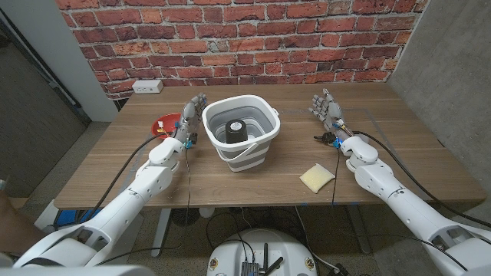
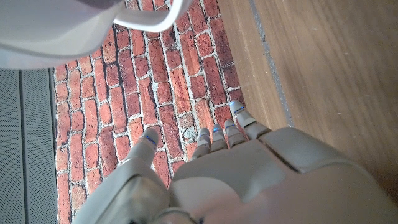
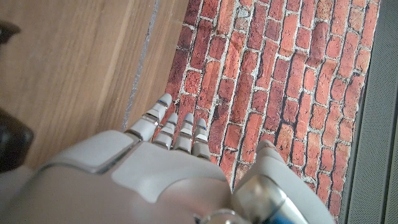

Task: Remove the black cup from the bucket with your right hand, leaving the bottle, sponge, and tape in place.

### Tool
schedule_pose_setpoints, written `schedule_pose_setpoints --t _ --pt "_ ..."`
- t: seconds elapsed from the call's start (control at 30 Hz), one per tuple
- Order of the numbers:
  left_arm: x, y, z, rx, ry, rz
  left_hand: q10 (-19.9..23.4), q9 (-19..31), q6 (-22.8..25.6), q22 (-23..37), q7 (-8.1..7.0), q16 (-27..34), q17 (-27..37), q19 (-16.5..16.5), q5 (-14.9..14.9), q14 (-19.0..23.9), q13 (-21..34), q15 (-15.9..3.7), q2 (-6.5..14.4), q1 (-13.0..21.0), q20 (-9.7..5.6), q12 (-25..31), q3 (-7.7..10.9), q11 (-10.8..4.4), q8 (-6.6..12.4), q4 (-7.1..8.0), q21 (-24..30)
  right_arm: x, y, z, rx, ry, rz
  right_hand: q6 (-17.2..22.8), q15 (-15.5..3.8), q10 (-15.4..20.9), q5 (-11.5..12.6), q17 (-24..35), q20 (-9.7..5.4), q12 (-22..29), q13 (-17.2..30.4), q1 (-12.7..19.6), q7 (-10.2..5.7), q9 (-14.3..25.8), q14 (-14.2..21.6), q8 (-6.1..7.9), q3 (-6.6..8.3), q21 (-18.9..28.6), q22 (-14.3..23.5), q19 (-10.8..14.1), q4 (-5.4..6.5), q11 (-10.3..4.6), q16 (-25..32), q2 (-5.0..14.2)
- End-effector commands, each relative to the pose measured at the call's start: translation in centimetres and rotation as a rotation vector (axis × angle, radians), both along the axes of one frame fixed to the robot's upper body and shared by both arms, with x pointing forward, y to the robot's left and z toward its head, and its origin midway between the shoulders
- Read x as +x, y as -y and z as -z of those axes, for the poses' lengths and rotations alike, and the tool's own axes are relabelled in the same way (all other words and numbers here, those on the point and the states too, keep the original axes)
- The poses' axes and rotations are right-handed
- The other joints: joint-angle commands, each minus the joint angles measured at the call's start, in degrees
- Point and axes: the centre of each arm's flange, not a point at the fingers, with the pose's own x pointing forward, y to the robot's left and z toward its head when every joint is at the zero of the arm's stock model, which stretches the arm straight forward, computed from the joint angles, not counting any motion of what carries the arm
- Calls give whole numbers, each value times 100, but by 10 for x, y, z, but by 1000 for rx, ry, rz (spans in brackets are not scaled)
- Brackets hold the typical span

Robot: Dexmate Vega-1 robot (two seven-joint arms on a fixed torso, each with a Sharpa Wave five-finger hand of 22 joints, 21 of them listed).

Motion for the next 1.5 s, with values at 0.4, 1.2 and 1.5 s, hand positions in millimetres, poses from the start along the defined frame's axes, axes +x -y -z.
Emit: schedule_pose_setpoints --t 0.4,1.2,1.5 --pt "-12 -4 -16 6 37 -31 -38 27 -27 29 18 14 24 12 40 -74 -3 7 279 -14 -426 30 40 10 18 -4 -47 0 1 -16 -35 23 -1 -25 -140 -8 74 -8 -80 36 -25 -57 -51 22 -29 43 22 -38 30 -47 53 -32 41 99" --pt "-14 -20 -16 19 24 -49 85 25 36 31 26 44 20 105 40 52 -32 13 264 -40 -362 69 58 17 37 -19 -149 -43 -8 -51 -141 154 48 -16 -173 25 128 -99 -98 66 -77 -49 -64 14 7 75 32 -71 28 -30 83 -13 58 104" --pt "-13 -22 -16 12 22 -50 173 26 65 32 11 65 16 132 39 162 -39 4 256 -49 -344 90 68 -4 42 -28 -210 -62 -17 -66 -221 208 72 13 -148 52 137 -145 -71 80 -91 -17 -68 11 13 91 27 -72 27 3 52 12 54 49"
